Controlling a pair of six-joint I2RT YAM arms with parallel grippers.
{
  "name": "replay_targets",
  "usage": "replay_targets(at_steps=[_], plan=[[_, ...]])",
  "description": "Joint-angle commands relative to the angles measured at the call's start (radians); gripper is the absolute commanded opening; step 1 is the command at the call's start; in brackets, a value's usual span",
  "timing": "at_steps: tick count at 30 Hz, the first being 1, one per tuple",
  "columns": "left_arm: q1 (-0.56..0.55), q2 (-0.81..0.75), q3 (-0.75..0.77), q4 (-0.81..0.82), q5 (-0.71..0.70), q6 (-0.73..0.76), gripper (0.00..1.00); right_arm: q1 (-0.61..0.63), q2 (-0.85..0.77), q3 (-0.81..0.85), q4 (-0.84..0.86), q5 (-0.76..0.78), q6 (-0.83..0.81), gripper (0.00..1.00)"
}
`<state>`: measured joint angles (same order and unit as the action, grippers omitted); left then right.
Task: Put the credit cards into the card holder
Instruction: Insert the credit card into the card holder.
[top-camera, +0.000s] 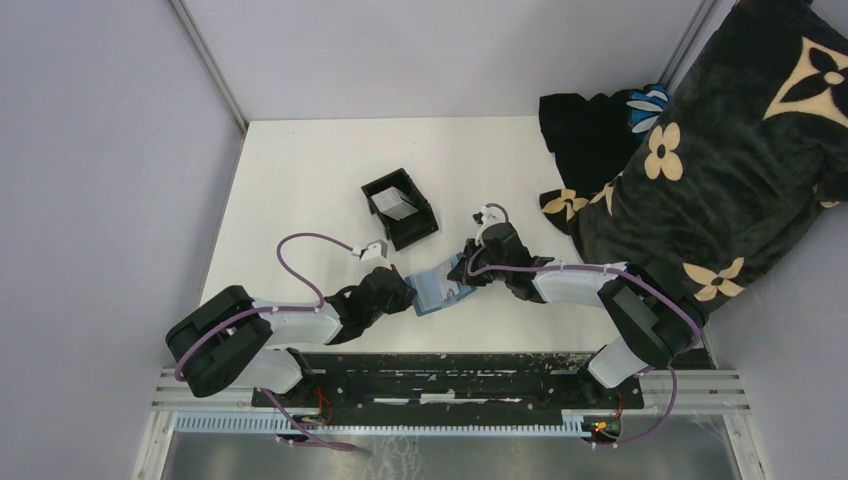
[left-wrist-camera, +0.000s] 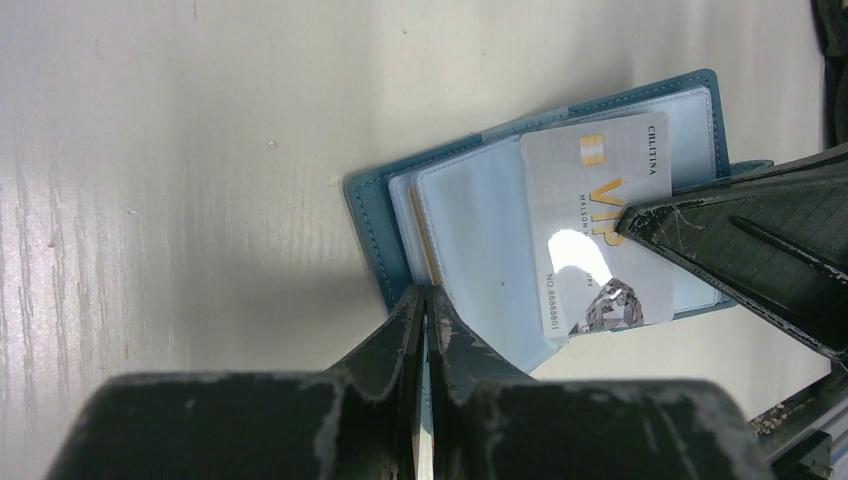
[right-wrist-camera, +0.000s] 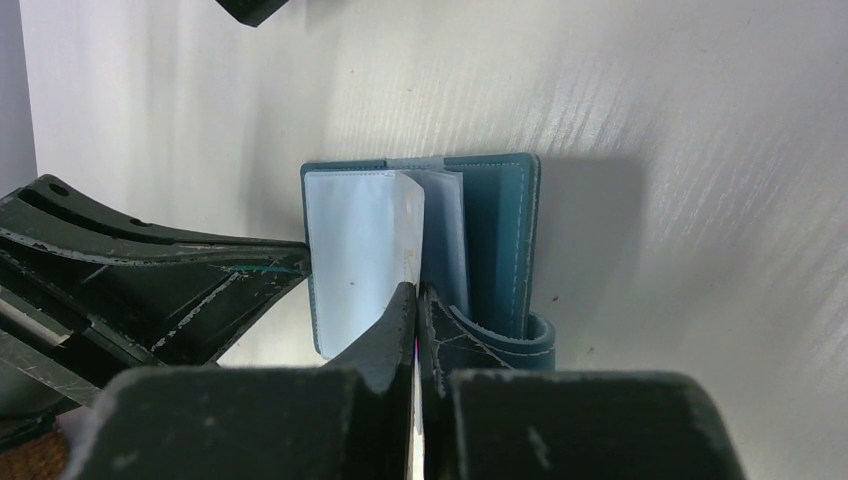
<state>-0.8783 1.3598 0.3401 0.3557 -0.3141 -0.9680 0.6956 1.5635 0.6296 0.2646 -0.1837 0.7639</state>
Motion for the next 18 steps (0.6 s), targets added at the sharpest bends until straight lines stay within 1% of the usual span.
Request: replay_targets(at_steps=[1,18], plan=[[-0.008,0.019,0.0,-0.015,-0.017,0.001,0.1,0.002,0.003,-0.035,-0.048,-0.009,-0.017,0.01],[-0.009,0.033,0.005,-0.014,-0.029,0.006,0.09,0.002,0.0,-0.069,-0.046,-0.017,-0.016,0.01]])
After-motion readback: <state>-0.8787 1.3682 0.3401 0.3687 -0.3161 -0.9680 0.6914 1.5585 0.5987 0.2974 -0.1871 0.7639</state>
